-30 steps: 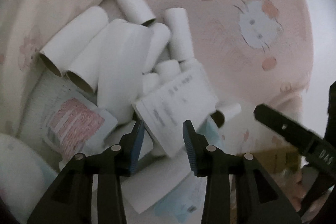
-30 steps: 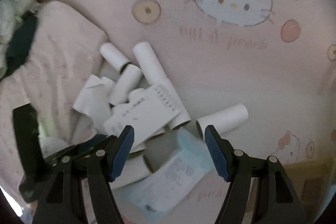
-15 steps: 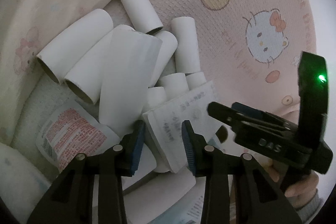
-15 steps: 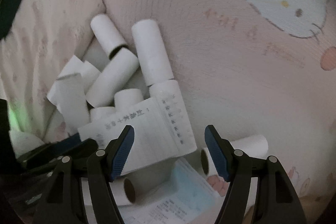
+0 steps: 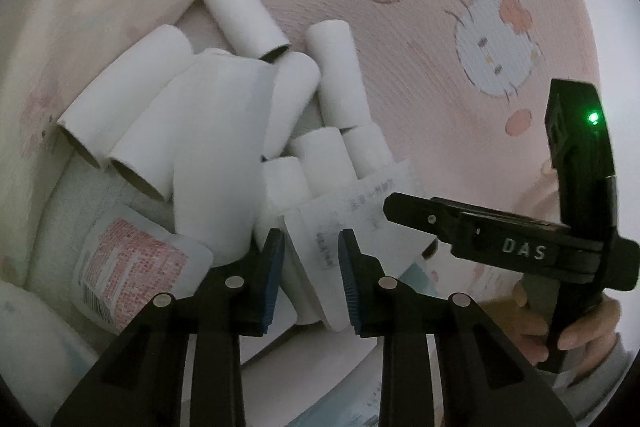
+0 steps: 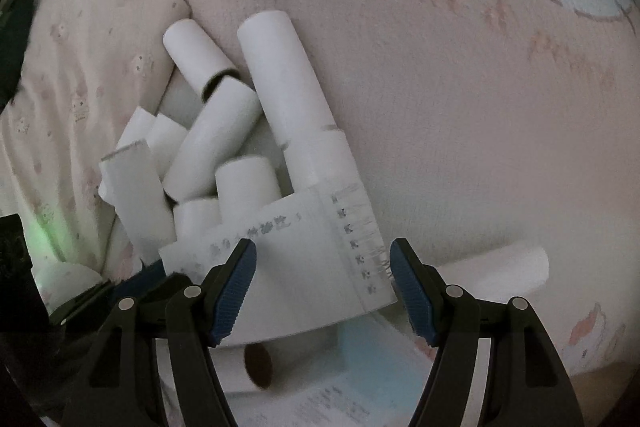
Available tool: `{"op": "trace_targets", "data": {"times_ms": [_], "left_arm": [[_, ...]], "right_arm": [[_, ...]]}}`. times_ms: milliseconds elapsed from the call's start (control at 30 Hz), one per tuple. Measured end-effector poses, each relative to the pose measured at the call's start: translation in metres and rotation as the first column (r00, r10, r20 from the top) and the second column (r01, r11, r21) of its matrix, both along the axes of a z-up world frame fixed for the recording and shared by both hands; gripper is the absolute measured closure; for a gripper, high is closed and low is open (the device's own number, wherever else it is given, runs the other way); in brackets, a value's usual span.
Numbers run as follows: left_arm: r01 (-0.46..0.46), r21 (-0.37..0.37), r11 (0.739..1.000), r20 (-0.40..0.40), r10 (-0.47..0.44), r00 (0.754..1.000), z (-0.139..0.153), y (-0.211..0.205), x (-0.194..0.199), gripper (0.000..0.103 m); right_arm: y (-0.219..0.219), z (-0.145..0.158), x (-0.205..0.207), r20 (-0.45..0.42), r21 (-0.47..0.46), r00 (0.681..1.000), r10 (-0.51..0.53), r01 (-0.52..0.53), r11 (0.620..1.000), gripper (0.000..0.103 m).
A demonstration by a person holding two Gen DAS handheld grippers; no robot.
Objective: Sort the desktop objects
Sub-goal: 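Move the left gripper over the white spiral notepad on the tubes, then close the left gripper on the notepad edge and lift it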
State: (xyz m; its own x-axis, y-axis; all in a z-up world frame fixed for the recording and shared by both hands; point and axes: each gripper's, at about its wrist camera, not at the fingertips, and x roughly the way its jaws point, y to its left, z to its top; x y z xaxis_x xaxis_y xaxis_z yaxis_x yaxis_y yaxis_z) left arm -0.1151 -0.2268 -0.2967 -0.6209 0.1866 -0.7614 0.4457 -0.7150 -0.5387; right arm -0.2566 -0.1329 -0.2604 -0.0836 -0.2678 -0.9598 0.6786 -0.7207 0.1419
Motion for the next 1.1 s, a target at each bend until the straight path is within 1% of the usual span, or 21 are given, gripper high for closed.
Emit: {"op": "trace_targets", "data": {"times_ms": [67, 200, 233, 267, 300, 333, 367, 400, 433, 467, 533, 600, 633, 667, 733, 767, 800, 867, 967, 1033, 1100], "left_arm": [[0.024, -0.009, 1.000, -0.005, -0.024, 1.000, 0.002, 0.004, 0.000, 0.072], [0.072, 0.018, 0.997, -0.052, -0.071, 0.996, 0.007, 0.008, 0.003, 0.072], [0.099, 0.041, 0.994, -0.076, -0.096, 0.992, 0.009, 0.011, 0.004, 0.072], [0.115, 0.042, 0.992, -0.082, -0.111, 0.990, 0.010, 0.014, 0.003, 0.072], [0.149, 0.021, 0.989, -0.092, -0.146, 0.985, 0.013, 0.021, 0.003, 0.072], [0.176, -0.029, 0.984, -0.087, -0.178, 0.980, 0.017, 0.030, 0.002, 0.072], [0.190, -0.063, 0.980, -0.076, -0.194, 0.978, 0.019, 0.036, 0.002, 0.072], [0.212, -0.121, 0.970, -0.049, -0.219, 0.974, 0.020, 0.045, 0.002, 0.072], [0.223, -0.141, 0.964, -0.035, -0.230, 0.973, 0.020, 0.050, 0.001, 0.072], [0.229, -0.143, 0.963, -0.027, -0.235, 0.972, 0.020, 0.050, 0.001, 0.072], [0.224, -0.129, 0.966, -0.024, -0.229, 0.973, 0.019, 0.047, 0.003, 0.072], [0.190, -0.114, 0.975, -0.034, -0.195, 0.980, 0.021, 0.040, 0.006, 0.069], [0.171, -0.097, 0.981, -0.040, -0.175, 0.984, 0.021, 0.036, 0.007, 0.066], [0.161, -0.084, 0.983, -0.041, -0.165, 0.985, 0.019, 0.033, 0.009, 0.062], [0.140, -0.019, 0.990, -0.034, -0.141, 0.989, 0.014, 0.023, 0.013, 0.060], [0.136, 0.005, 0.991, -0.028, -0.136, 0.990, 0.012, 0.023, 0.009, 0.060], [0.132, 0.045, 0.990, -0.018, -0.131, 0.991, 0.007, 0.020, 0.008, 0.059], [0.126, 0.095, 0.987, 0.001, -0.126, 0.992, 0.001, 0.018, 0.008, 0.059], [0.115, 0.141, 0.983, -0.016, -0.114, 0.993, 0.000, 0.016, 0.009, 0.059], [0.113, 0.180, 0.977, -0.022, -0.111, 0.994, -0.004, 0.014, 0.009, 0.059], [0.109, 0.192, 0.975, -0.035, -0.104, 0.994, -0.004, 0.014, 0.009, 0.059]], "right_arm": [[0.009, 0.003, 0.004, 0.001, -0.002, 1.000, -0.013, 0.013, 1.000, 0.035], [0.034, 0.017, 0.012, 0.011, -0.047, 0.998, -0.066, 0.067, 0.997, 0.035], [0.042, 0.023, 0.014, 0.009, -0.069, 0.997, -0.081, 0.081, 0.994, 0.038], [0.049, 0.028, 0.017, 0.024, -0.104, 0.996, -0.088, 0.090, 0.991, 0.041], [0.056, 0.034, 0.021, 0.078, -0.160, 0.993, -0.087, 0.099, 0.982, 0.044], [0.059, 0.036, 0.020, 0.107, -0.183, 0.990, -0.094, 0.113, 0.977, 0.044], [0.062, 0.039, 0.024, 0.115, -0.190, 0.988, -0.106, 0.127, 0.974, 0.044], [0.065, 0.044, 0.035, 0.095, -0.179, 0.988, -0.118, 0.134, 0.975, 0.044], [0.065, 0.045, 0.046, 0.041, -0.159, 0.993, -0.112, 0.117, 0.980, 0.044], [0.067, 0.051, 0.055, 0.001, -0.147, 0.995, -0.101, 0.100, 0.984, 0.044], [0.071, 0.054, 0.061, -0.055, -0.114, 0.994, -0.095, 0.088, 0.990, 0.044], [0.074, 0.050, 0.056, -0.058, -0.087, 0.992, -0.111, 0.105, 0.991, 0.044], [0.078, 0.049, 0.053, -0.053, -0.090, 0.992, -0.118, 0.113, 0.990, 0.044], [0.069, 0.048, 0.051, -0.053, -0.092, 0.991, -0.124, 0.119, 0.989, 0.044], [0.076, 0.048, 0.044, -0.052, -0.092, 0.990, -0.134, 0.129, 0.987, 0.043], [0.079, 0.046, 0.039, -0.043, -0.089, 0.990, -0.136, 0.132, 0.987, 0.043], [0.077, 0.042, 0.036, -0.034, -0.083, 0.990, -0.136, 0.133, 0.988, 0.042], [0.070, 0.034, 0.023, 0.013, -0.048, 0.991, -0.130, 0.131, 0.990, 0.042], [0.059, 0.015, 0.010, 0.054, 0.007, 0.991, -0.123, 0.123, 0.992, 0.042], [0.058, 0.009, 0.004, 0.083, 0.002, 0.990, -0.118, 0.118, 0.993, 0.042], [0.056, 0.006, 0.000, 0.113, -0.008, 0.987, -0.113, 0.115, 0.993, 0.042]]}}
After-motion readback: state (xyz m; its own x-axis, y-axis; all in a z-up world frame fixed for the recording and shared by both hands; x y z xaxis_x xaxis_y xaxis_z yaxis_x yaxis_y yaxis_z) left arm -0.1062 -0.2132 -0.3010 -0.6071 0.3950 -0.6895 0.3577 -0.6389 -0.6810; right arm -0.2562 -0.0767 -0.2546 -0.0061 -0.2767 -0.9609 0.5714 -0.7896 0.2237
